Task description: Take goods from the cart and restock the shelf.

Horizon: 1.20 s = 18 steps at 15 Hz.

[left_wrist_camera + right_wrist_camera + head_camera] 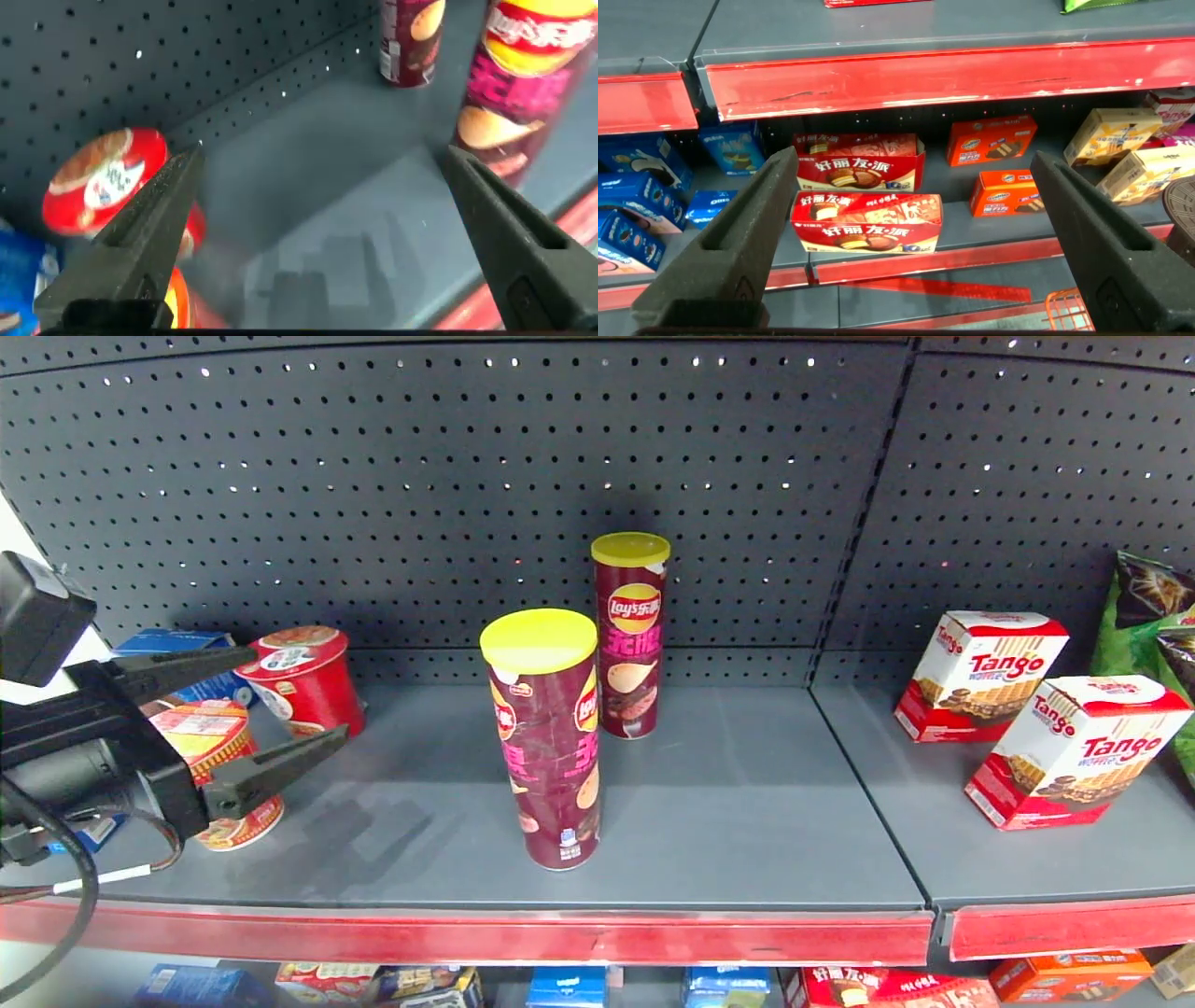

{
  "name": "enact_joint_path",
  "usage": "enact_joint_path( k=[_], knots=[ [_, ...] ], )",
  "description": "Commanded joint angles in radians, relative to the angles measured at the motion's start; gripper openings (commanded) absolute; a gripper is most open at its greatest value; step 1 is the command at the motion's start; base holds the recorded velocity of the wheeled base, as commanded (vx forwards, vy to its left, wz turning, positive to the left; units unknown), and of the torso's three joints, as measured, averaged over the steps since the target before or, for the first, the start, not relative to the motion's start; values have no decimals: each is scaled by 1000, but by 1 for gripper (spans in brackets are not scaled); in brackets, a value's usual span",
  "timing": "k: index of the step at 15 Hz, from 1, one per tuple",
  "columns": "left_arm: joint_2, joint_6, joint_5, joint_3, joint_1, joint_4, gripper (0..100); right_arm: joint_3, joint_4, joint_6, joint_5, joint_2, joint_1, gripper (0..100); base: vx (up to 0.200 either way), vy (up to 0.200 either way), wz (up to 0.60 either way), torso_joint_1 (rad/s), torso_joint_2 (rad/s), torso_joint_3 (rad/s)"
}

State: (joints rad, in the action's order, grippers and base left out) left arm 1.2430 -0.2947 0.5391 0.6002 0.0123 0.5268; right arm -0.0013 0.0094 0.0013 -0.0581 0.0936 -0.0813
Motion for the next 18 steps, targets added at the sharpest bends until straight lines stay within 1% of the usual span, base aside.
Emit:
enact_joint_path(
  k=[1,2,4,5,6,7,8,9,10,12,13,16,18],
  knots=[
    [89,-14,-5,4,-31,42,100,0,0,0,0,1,0,100,0,0,0,0,0,0],
    [135,-50,-7,3,-37,68,100,0,0,0,0,1,0,100,0,0,0,0,0,0],
    [240,-173,-15,13,-35,121,100,0,0,0,0,1,0,100,0,0,0,0,0,0],
    [240,-173,-15,13,-35,121,100,0,0,0,0,1,0,100,0,0,0,0,0,0],
    [263,-201,-21,18,-43,147,100,1,0,-1,0,1,0,100,0,0,0,0,0,0],
    [276,-201,-24,21,-61,150,100,0,0,-1,0,1,0,100,0,0,0,0,0,0],
    [291,-201,-22,33,-66,154,100,1,0,-1,0,1,0,100,0,0,0,0,0,0],
    [316,-196,-18,64,-80,182,100,0,0,0,0,1,0,100,0,0,0,0,0,0],
    [340,-184,-18,90,-111,206,100,0,0,-1,-2,1,0,100,0,0,0,0,0,0],
    [358,-158,-24,112,-149,223,100,0,0,0,0,1,0,100,0,0,0,0,0,0],
    [368,-153,-25,110,-158,223,100,0,0,0,0,1,0,100,0,0,0,0,0,0],
    [382,-153,-54,112,-206,217,100,0,0,0,0,1,0,100,0,0,0,0,0,0],
    [385,-153,-71,110,-215,216,100,1,0,0,0,1,0,100,0,0,0,0,0,0]
  ],
)
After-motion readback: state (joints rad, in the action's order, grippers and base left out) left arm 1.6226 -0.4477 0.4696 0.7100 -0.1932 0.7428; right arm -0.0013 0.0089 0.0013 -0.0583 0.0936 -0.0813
